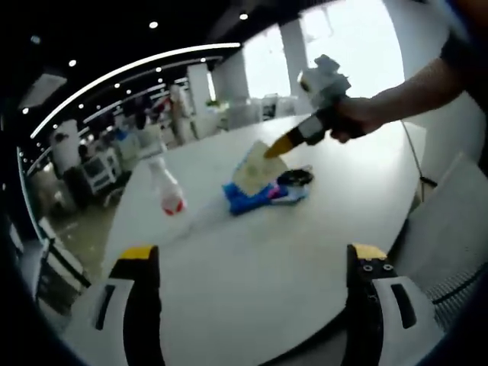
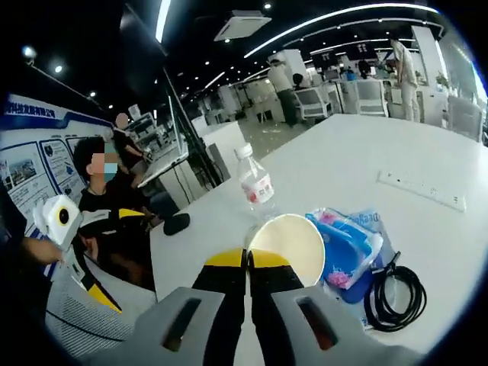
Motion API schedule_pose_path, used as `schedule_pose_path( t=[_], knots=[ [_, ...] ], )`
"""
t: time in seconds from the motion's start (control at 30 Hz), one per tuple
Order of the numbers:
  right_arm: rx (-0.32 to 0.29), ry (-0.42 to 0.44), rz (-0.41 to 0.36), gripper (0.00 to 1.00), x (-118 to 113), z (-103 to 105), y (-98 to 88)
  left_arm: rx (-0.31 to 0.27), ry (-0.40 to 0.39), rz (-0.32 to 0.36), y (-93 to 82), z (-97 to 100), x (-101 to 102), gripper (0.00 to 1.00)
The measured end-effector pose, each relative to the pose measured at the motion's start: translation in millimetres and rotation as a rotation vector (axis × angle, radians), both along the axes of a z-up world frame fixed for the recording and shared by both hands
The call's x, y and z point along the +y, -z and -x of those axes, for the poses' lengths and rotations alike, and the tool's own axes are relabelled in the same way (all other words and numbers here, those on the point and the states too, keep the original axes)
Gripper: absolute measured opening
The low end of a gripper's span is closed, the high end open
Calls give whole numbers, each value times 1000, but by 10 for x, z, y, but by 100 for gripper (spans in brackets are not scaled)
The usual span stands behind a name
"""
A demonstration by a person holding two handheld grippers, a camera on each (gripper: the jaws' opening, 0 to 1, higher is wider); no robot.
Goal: Arrange the tabletop items into an orderly group along one side of the table until the central work area is clear of visible clutter.
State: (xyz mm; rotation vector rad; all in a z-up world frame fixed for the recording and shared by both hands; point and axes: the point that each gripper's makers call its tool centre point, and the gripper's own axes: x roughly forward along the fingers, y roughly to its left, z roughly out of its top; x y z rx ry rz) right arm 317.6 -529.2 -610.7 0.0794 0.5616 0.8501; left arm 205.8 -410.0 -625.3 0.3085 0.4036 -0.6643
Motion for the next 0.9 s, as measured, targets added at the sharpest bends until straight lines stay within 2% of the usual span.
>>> schedule_pose_path(
  t=[0.17, 0.27, 0.9],
  knots=[
    [-61, -80, 98, 0, 100, -56, -79, 0, -2, -18, 11, 4, 13, 98],
    [-88, -112, 130, 0, 151, -88, -116, -2, -8, -10, -1, -3, 20, 98],
    [-131, -249, 302, 0, 187, -340, -187, 15, -12, -19, 28, 1, 27, 96]
  ],
)
